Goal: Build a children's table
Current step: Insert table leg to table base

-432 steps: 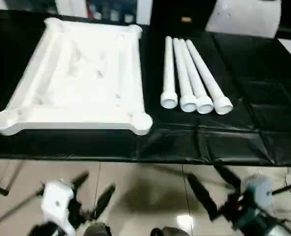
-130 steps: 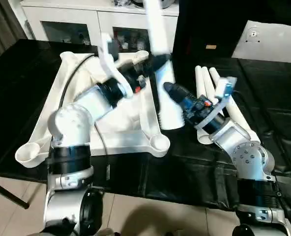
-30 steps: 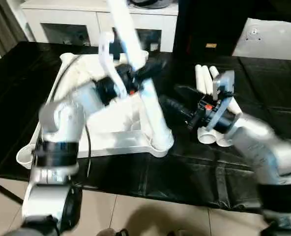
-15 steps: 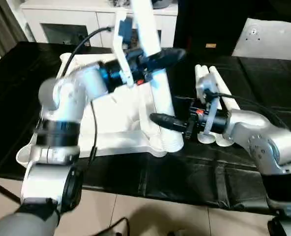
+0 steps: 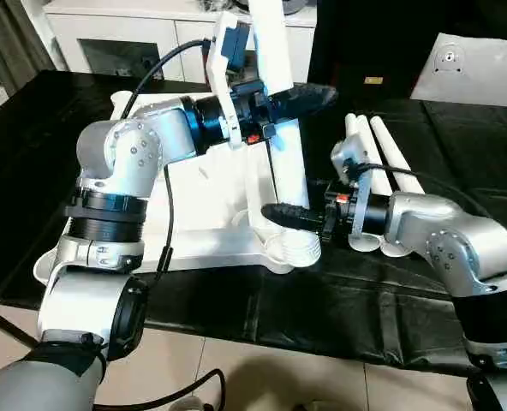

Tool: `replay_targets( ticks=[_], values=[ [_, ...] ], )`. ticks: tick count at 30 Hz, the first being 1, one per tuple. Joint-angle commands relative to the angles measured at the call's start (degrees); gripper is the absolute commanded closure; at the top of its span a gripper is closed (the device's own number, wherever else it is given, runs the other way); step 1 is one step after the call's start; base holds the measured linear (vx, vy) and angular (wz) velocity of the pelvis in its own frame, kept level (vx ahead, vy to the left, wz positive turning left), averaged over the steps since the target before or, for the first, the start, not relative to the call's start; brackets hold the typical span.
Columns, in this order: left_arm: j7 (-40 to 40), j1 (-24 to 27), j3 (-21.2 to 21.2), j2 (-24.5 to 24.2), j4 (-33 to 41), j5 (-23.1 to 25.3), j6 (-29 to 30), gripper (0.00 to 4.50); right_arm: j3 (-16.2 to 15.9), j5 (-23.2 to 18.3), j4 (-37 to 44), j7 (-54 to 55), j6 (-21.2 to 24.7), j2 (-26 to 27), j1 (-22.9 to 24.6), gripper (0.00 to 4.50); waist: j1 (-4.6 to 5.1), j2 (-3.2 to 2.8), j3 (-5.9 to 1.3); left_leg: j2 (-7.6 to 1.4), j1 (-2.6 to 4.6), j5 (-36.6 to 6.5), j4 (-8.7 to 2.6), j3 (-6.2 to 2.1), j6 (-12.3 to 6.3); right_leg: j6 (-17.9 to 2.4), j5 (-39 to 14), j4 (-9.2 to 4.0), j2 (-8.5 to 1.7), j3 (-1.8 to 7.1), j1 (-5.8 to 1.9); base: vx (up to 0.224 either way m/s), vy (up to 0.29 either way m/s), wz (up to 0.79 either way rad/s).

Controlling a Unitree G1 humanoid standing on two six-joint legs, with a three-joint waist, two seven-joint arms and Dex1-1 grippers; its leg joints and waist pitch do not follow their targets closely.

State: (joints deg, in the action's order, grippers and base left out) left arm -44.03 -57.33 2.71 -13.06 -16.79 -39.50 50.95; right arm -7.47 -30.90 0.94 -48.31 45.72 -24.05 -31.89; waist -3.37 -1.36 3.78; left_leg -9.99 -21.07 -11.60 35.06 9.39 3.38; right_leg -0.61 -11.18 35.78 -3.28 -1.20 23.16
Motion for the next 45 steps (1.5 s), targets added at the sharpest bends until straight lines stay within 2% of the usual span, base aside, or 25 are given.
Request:
replay_targets(
  ticks=[1,2,9,10,15,24,26,27,30,31,33,34,35,36,39,41,42,45],
  values=[
    [-0.9,-1.7,-0.9,-0.5,-0.4,0.5,-0.5,2.86,-0.8,0.9,-0.3,1.2,0.8,0.0,-0.9,1.32,-0.27,0.86,-4.57,-1.51,-0.01,-1.2,-3.14,-0.14,-2.27,-14.6,-1.8,-3.55,-3.34,1.90,-4.25,0.000,0.000,0.00],
    [-1.2,-1.6,-1.2,-0.7,-0.3,0.9,-0.7,2.86,-0.9,1.2,-0.5,1.7,1.0,0.3,-0.9,1.51,-0.23,0.81,-4.57,-1.55,0.02,-1.2,-3.16,-0.16,-2.24,-14.6,-1.7,-3.53,-3.30,1.88,-4.21,0.000,0.000,0.00],
    [-2.5,-1.2,-2.4,-1.4,-0.7,2.8,-2.1,2.87,-1.3,2.0,-1.1,3.2,1.1,1.8,-0.8,1.95,-0.20,0.72,-4.58,-1.52,0.04,-1.4,-3.19,-0.14,-1.72,-14.5,-1.8,-3.51,-3.28,1.92,-4.19,0.000,0.000,0.00],
    [-2.6,-1.2,-2.6,-1.4,-0.7,3.1,-2.3,2.87,-1.3,1.9,-1.0,3.3,1.2,2.0,-0.7,2.19,-0.19,0.68,-4.62,-1.56,0.06,-1.3,-3.21,-0.18,-1.77,-14.5,-1.3,-3.44,-3.32,1.91,-4.20,0.000,0.000,0.00],
    [-2.9,-0.9,-3.0,-1.6,-0.8,4.1,-3.5,2.87,-1.1,1.8,-0.9,3.7,1.0,2.5,-0.4,2.49,-0.23,0.73,-4.61,-1.59,0.05,-1.2,-3.22,-0.19,-1.85,-14.9,-0.6,-3.39,-3.38,1.90,-4.21,0.000,0.000,0.00],
    [-2.9,-0.4,-2.8,-1.3,-0.5,5.4,-6.1,2.87,0.2,1.6,-1.0,4.6,-0.6,4.3,0.6,2.55,-0.19,0.52,-4.62,-1.61,0.06,-1.3,-3.21,-0.19,-1.62,-14.9,-0.5,-3.35,-3.42,1.94,-4.21,0.000,0.000,0.00],
    [-2.5,-0.3,-2.2,-0.9,-0.6,5.3,-6.7,2.17,0.9,1.2,-0.9,4.8,-1.0,4.9,0.7,2.55,-0.16,0.67,-4.66,-1.60,0.05,-1.2,-3.20,-0.17,-1.71,-15.1,0.3,-3.27,-3.39,1.94,-4.23,0.000,0.000,0.00],
    [-1.4,-0.3,-1.2,-0.7,-0.6,5.0,-7.0,2.17,1.8,0.5,-0.7,5.2,-1.2,5.5,0.9,2.55,-0.20,0.46,-4.65,-1.61,0.04,-1.3,-3.20,-0.21,-1.71,-15.2,0.3,-3.26,-3.44,1.92,-4.22,0.000,0.000,0.00],
    [-2.4,0.8,-1.1,-0.9,1.2,4.4,-7.4,1.95,2.8,-0.4,-0.2,5.0,-2.0,6.1,1.5,2.56,-0.19,0.49,-4.67,-1.68,0.02,-1.5,-3.25,-0.24,-1.83,-15.5,0.5,-3.31,-3.50,1.90,-4.31,0.000,0.000,0.00],
    [-2.2,1.6,-0.9,-0.7,2.1,4.2,-7.5,1.83,3.3,-0.9,0.0,4.7,-2.5,6.3,1.9,2.57,-0.20,0.09,-4.67,-1.73,0.11,-1.7,-3.23,-0.27,-1.63,-15.6,0.6,-3.28,-3.44,1.89,-4.19,0.000,0.000,0.00],
    [-2.7,3.5,-0.9,-0.6,4.6,3.6,-7.2,1.69,4.0,-1.8,0.6,4.3,-2.9,6.6,2.5,2.57,-0.19,0.25,-4.68,-1.69,0.10,-2.0,-3.27,-0.25,-1.57,-15.6,0.8,-3.29,-3.38,1.87,-4.27,0.000,0.000,0.00],
    [-2.9,4.5,-1.1,-0.6,5.7,3.5,-7.1,1.62,4.3,-2.2,0.8,4.0,-3.1,6.6,2.8,2.57,-0.30,-0.40,-4.68,-1.78,0.14,-2.2,-3.25,-0.36,-1.40,-15.8,0.8,-3.20,-3.53,1.87,-4.22,0.000,0.000,0.00],
    [-3.0,4.9,-1.1,-0.6,6.2,3.5,-7.1,1.51,4.4,-2.3,0.9,3.9,-3.2,6.7,2.9,2.57,-0.13,-0.01,-4.67,-1.71,0.05,-2.6,-3.31,-0.30,-1.32,-15.6,0.2,-3.34,-3.38,1.81,-4.31,0.000,0.000,0.00],
    [-2.7,5.8,-1.3,-0.5,7.1,3.3,-7.3,1.44,4.8,-2.5,1.2,3.6,-3.2,6.8,3.3,2.57,-0.08,-0.12,-4.65,-1.67,0.07,-2.5,-3.33,-0.32,-1.31,-15.5,0.2,-3.40,-3.31,1.81,-4.23,0.000,0.000,0.00],
    [-1.8,8.7,-1.4,-0.3,9.9,2.8,-6.7,1.41,4.9,-2.5,1.7,3.1,-3.5,6.5,4.2,2.57,-0.14,-0.17,-4.58,-1.87,0.17,-3.6,-3.45,-0.39,-0.77,-15.1,-2.1,-3.55,-3.46,1.81,-4.21,0.000,0.000,0.00],
    [-0.2,10.6,-0.9,0.2,11.9,2.0,-5.3,1.41,4.7,-2.3,2.0,2.7,-3.9,6.2,4.8,2.57,-0.07,0.03,-4.56,-1.79,0.10,-3.5,-3.41,-0.33,-0.92,-15.0,-1.8,-3.57,-3.29,1.83,-4.16,0.000,0.000,0.00],
    [-0.2,10.7,-0.9,0.3,12.0,2.0,-5.3,1.41,4.7,-2.3,2.0,2.7,-4.0,6.1,4.8,2.57,-0.09,-0.05,-4.61,-1.81,0.11,-3.3,-3.40,-0.34,-0.91,-15.0,-1.7,-3.49,-3.34,1.83,-4.17,0.000,0.000,0.00],
    [0.9,13.7,-1.2,1.1,14.8,1.6,-4.6,1.75,3.8,-1.7,2.1,2.4,-4.6,5.7,5.2,2.57,-0.04,-0.12,-4.47,-1.80,0.11,-4.0,-3.48,-0.35,-0.77,-14.6,-3.6,-3.79,-3.31,1.81,-4.02,0.000,0.000,0.00]
  ],
)
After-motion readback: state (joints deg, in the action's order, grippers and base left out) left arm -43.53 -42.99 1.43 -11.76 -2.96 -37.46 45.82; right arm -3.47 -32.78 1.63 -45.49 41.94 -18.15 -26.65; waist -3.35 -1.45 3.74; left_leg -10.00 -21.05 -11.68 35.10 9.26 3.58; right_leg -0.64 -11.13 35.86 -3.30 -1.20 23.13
